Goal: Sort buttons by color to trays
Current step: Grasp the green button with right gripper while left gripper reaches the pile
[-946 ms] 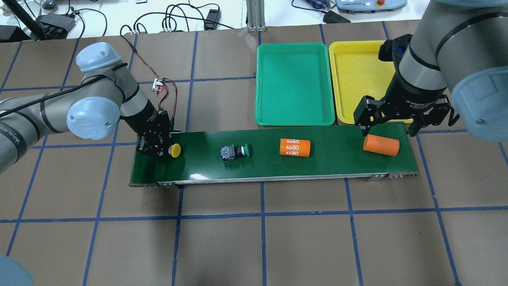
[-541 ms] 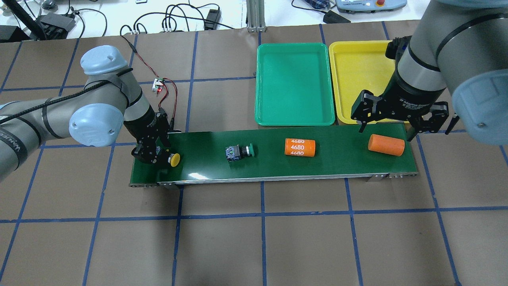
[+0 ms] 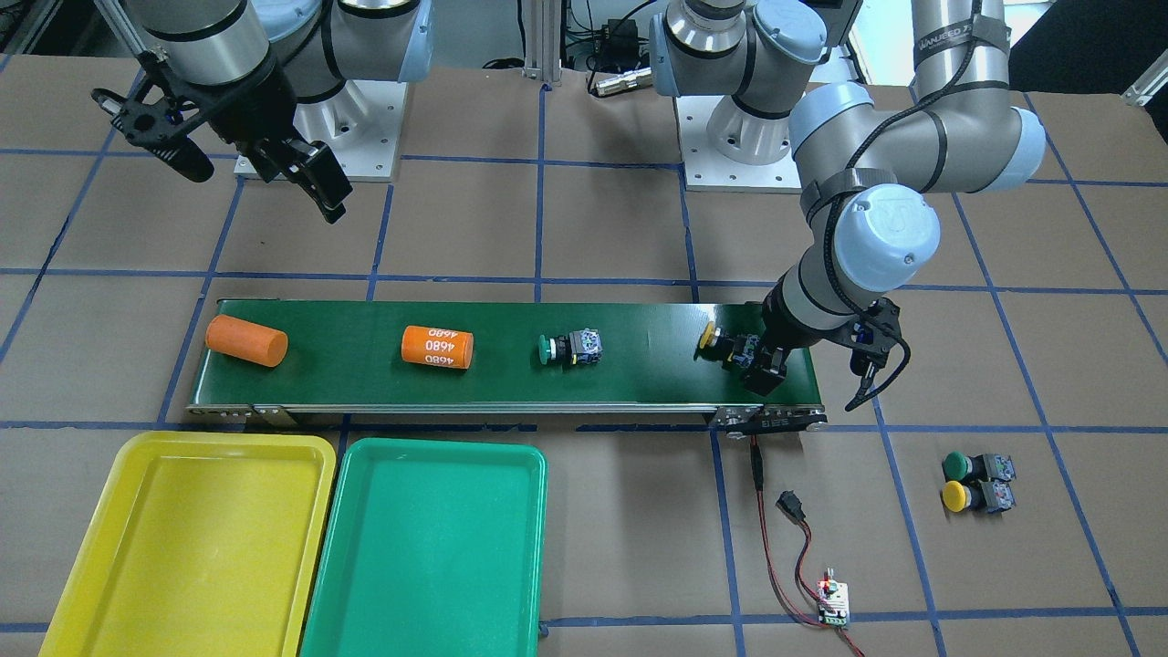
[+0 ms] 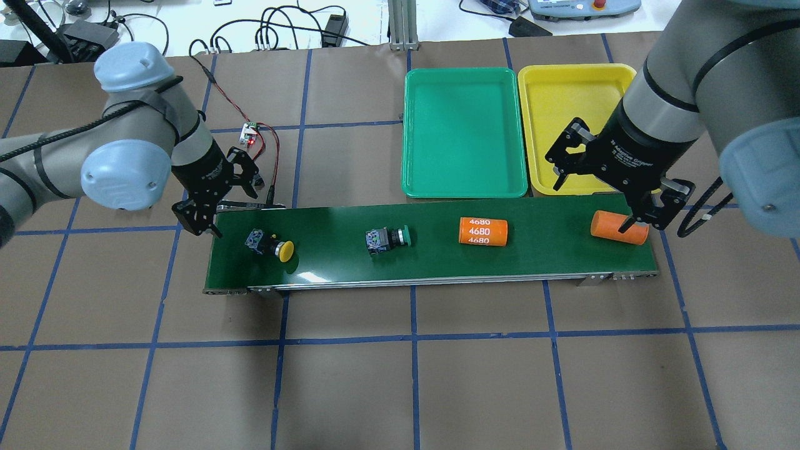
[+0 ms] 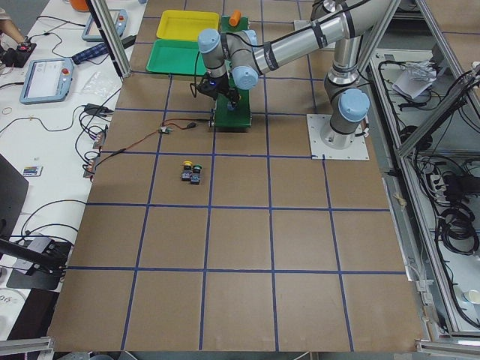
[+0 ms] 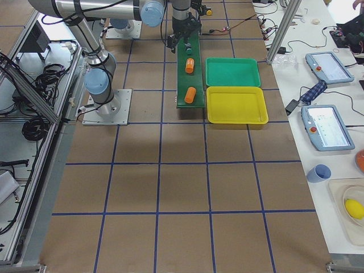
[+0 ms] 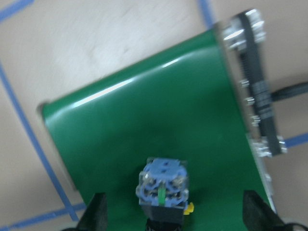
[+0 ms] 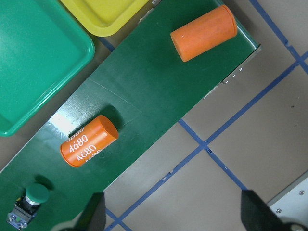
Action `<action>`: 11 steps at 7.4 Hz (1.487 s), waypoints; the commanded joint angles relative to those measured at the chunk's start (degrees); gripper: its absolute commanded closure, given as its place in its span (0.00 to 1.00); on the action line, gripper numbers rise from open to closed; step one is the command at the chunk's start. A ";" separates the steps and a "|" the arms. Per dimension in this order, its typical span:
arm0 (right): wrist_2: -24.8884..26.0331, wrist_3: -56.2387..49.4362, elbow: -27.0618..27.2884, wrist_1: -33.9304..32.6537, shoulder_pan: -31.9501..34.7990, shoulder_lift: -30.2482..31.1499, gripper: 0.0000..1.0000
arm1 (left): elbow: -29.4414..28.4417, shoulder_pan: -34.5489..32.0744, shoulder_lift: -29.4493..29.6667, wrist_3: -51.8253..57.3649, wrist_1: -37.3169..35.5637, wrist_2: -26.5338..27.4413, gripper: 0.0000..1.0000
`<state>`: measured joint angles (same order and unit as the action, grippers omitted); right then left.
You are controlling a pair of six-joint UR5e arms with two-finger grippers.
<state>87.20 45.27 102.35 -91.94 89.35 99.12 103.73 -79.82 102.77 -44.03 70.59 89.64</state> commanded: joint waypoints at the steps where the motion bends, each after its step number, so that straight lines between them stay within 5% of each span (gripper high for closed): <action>1: -0.27 13.02 0.30 -5.22 0.21 -0.50 0.00 | -6.14 11.48 3.30 28.68 -0.01 -0.17 0.00; 4: -0.81 24.66 0.22 -6.32 6.77 -5.41 0.00 | -13.11 14.60 12.42 63.34 -1.58 1.84 0.00; 7: -1.68 26.97 0.31 -11.03 9.51 -11.21 0.00 | -13.03 18.11 19.56 99.57 -15.97 4.05 0.00; 11: -1.16 36.64 -0.22 -19.67 16.45 -20.09 0.00 | -12.86 18.91 22.56 110.39 -17.32 3.09 0.00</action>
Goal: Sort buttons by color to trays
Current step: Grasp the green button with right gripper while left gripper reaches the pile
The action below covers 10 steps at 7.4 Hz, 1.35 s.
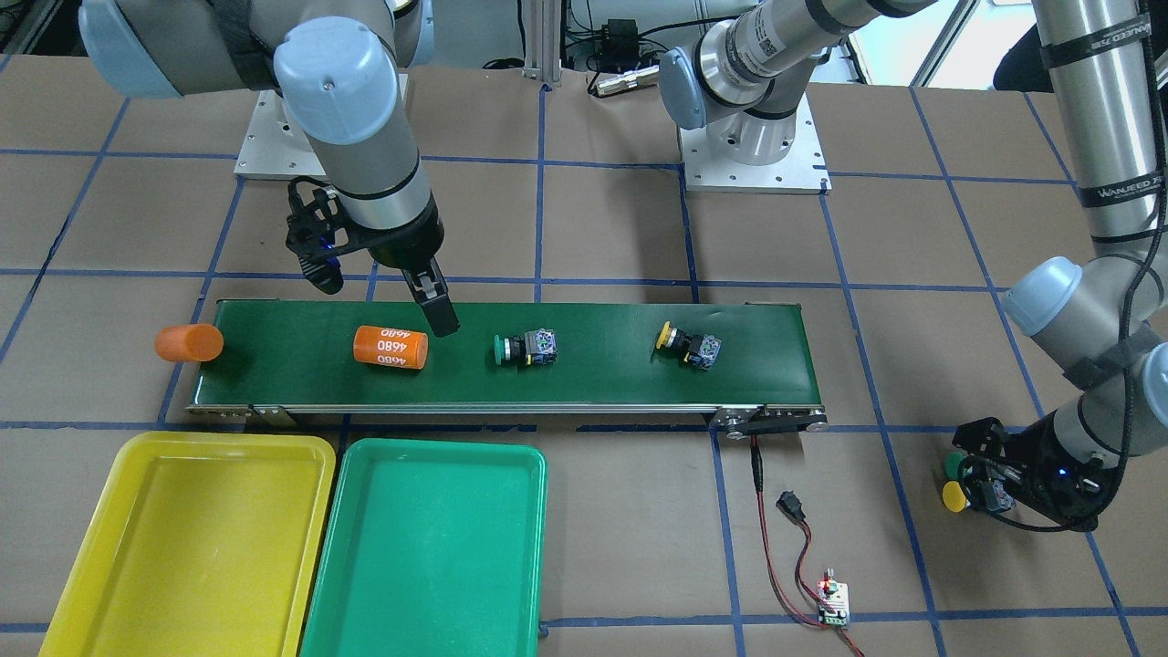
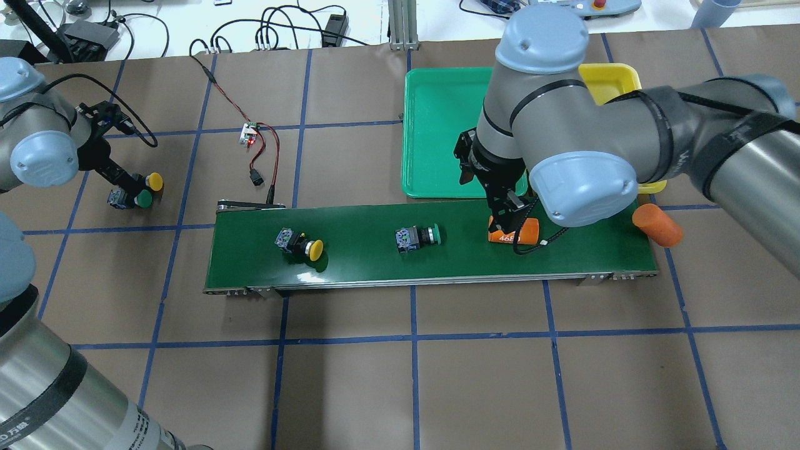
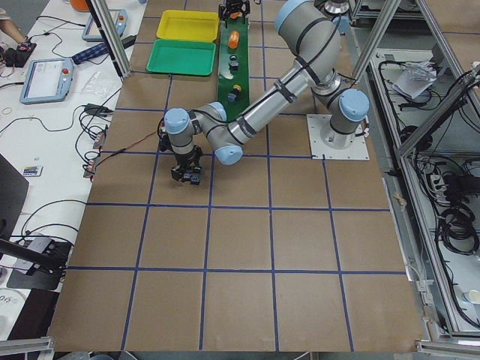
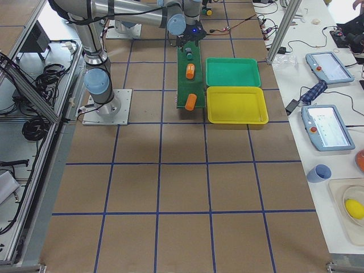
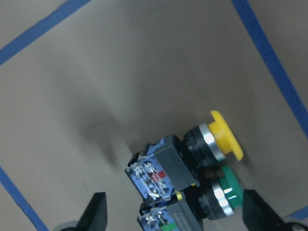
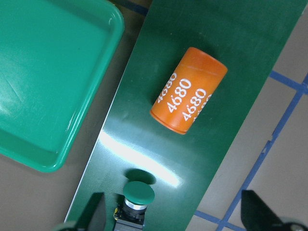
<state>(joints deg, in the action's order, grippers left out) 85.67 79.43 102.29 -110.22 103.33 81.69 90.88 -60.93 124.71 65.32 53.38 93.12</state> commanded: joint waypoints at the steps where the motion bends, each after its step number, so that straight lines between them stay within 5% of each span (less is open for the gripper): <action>1: 0.55 2.66 -0.24 -2.19 2.67 -4.33 0.00 | 0.00 -0.07 0.71 1.03 -0.12 -0.48 0.00; 8: -0.15 5.56 0.19 -7.82 2.67 -11.29 0.00 | -3.78 -1.83 -0.25 -0.28 6.73 -0.04 0.00; 9: -0.07 5.56 0.28 -7.82 2.67 -11.38 0.06 | -3.78 -1.57 0.18 -0.28 6.73 -0.13 0.00; 10: -0.07 5.21 0.28 -7.73 2.58 -11.55 0.53 | -4.39 -1.65 0.45 -0.46 6.91 -0.22 0.00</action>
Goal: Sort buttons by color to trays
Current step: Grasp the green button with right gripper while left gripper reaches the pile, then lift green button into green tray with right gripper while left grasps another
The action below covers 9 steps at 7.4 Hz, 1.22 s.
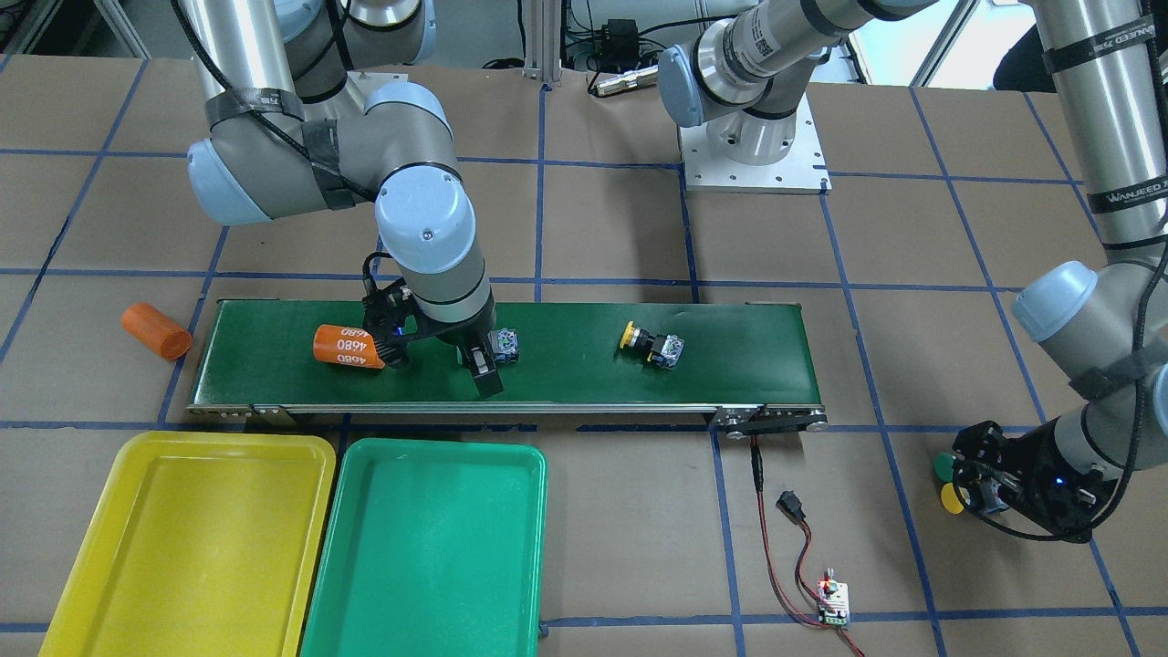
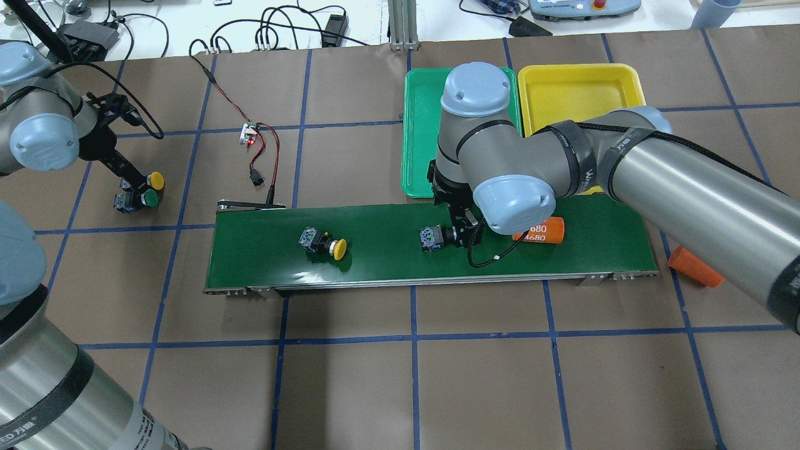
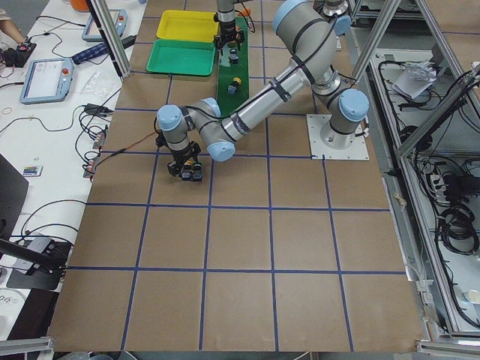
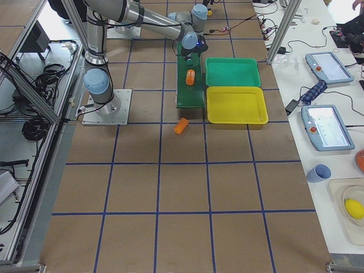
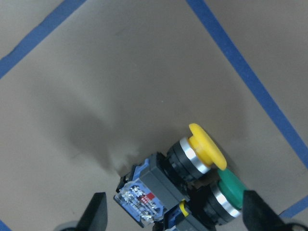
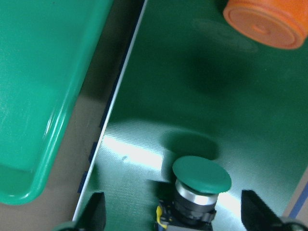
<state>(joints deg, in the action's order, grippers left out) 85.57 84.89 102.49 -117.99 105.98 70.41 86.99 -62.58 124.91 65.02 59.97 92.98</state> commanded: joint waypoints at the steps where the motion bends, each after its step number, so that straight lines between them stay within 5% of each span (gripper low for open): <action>1: -0.05 -0.42 0.08 0.13 -0.07 -0.27 0.93 | -1.29 0.00 0.86 -1.64 1.37 -0.43 0.00; 2: -0.14 -0.60 0.08 0.04 -0.24 -0.10 1.00 | -1.64 0.00 1.56 -4.09 1.38 -3.30 0.00; 8: -0.05 -1.04 -7.02 -0.57 -6.81 -0.18 1.00 | -3.22 0.18 4.64 -7.28 -0.55 -3.15 0.00; 9: 0.03 -0.95 -7.21 -4.49 -7.62 -2.97 1.00 | -4.10 0.18 4.73 -7.28 -0.47 -3.07 0.47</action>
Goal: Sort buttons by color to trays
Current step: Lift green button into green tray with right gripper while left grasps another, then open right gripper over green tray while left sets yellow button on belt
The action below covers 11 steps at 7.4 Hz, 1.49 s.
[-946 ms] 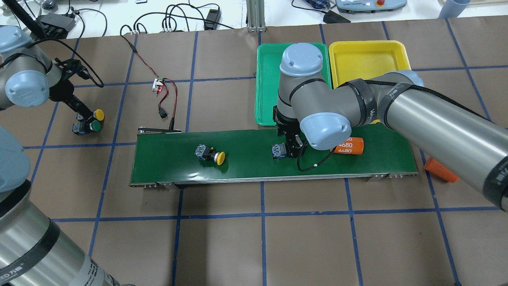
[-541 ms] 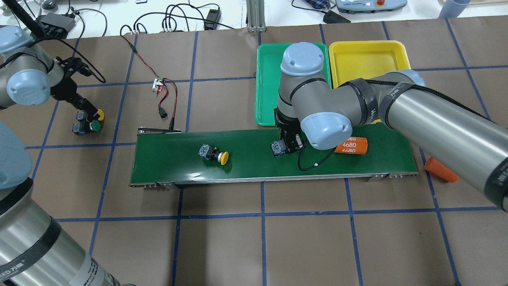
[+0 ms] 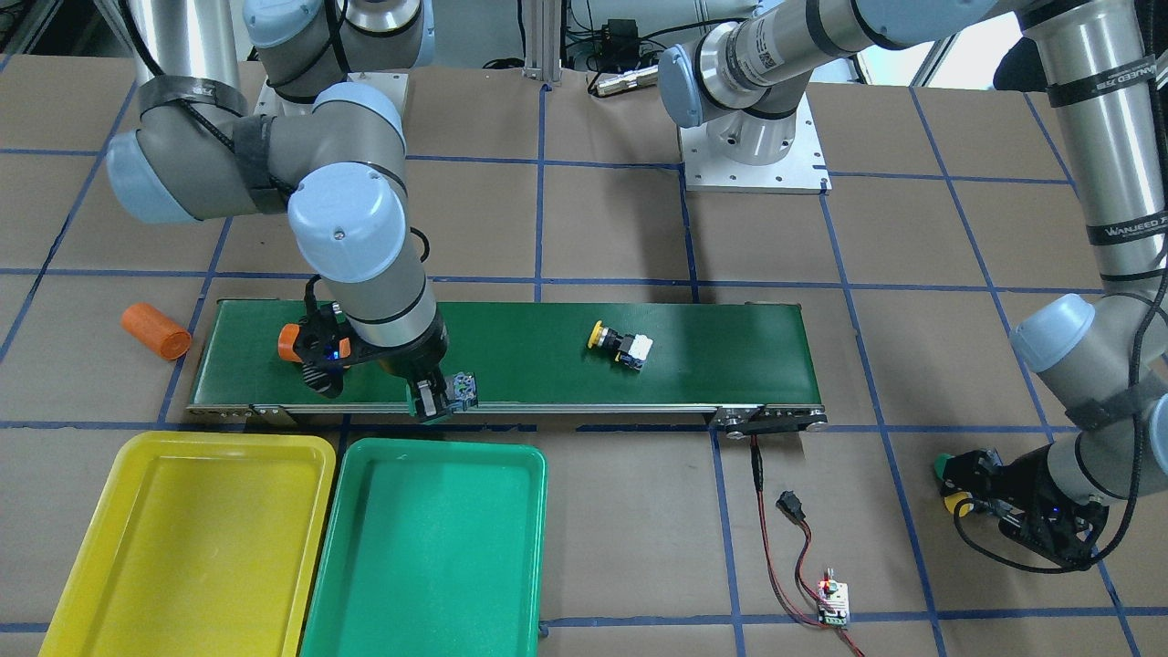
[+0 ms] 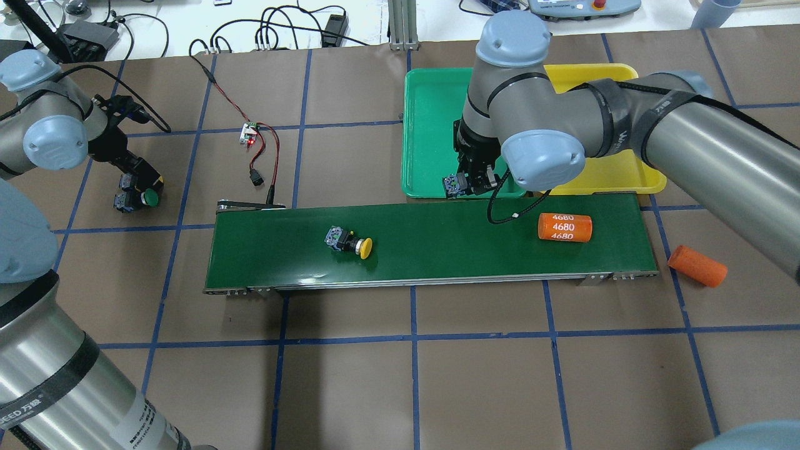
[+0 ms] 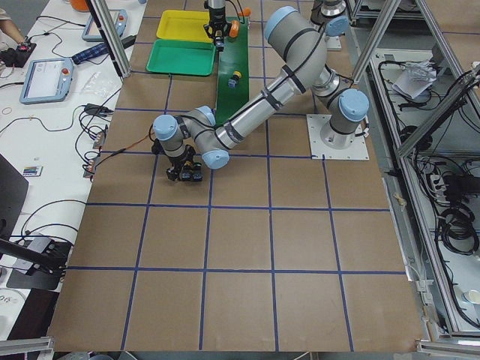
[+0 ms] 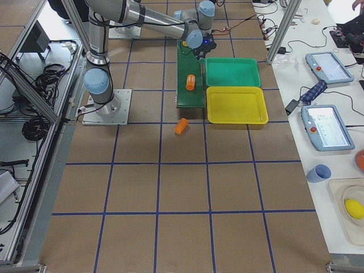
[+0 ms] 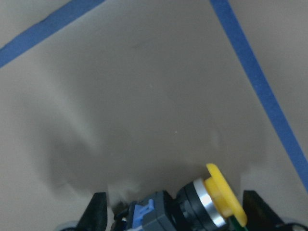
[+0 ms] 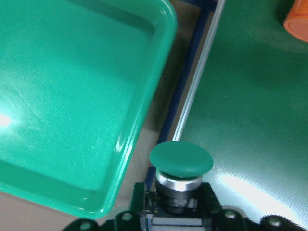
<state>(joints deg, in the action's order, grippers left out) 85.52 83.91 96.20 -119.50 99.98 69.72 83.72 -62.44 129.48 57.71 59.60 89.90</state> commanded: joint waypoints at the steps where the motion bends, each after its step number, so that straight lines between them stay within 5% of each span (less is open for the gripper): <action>1: -0.09 0.46 -1.01 -9.02 -1.63 -5.44 1.00 | -0.58 0.04 0.33 0.03 -0.10 0.10 0.99; 6: 0.43 0.30 -3.30 -11.19 -1.63 -10.04 0.94 | -1.55 -1.10 -3.69 0.20 4.52 -0.34 1.00; 7: 0.96 0.20 -3.30 -11.10 -1.63 -9.95 0.63 | -0.50 -4.41 -7.80 0.12 9.08 -0.16 1.00; 8: 1.05 0.12 -3.21 -11.01 -1.72 -9.95 0.10 | 2.03 -9.67 -13.06 -0.06 13.04 0.28 1.00; 9: 1.06 0.12 -3.12 -10.93 -1.72 -9.78 0.00 | 7.45 -14.68 -18.51 0.03 13.08 1.50 1.00; 11: 0.79 0.20 -3.12 -10.84 -1.81 -9.34 0.00 | 19.75 -21.03 -27.40 1.08 9.16 3.36 1.00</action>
<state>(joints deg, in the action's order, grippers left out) 86.46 84.05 93.06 -130.43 98.25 60.13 95.97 -79.33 107.80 58.32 71.02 92.43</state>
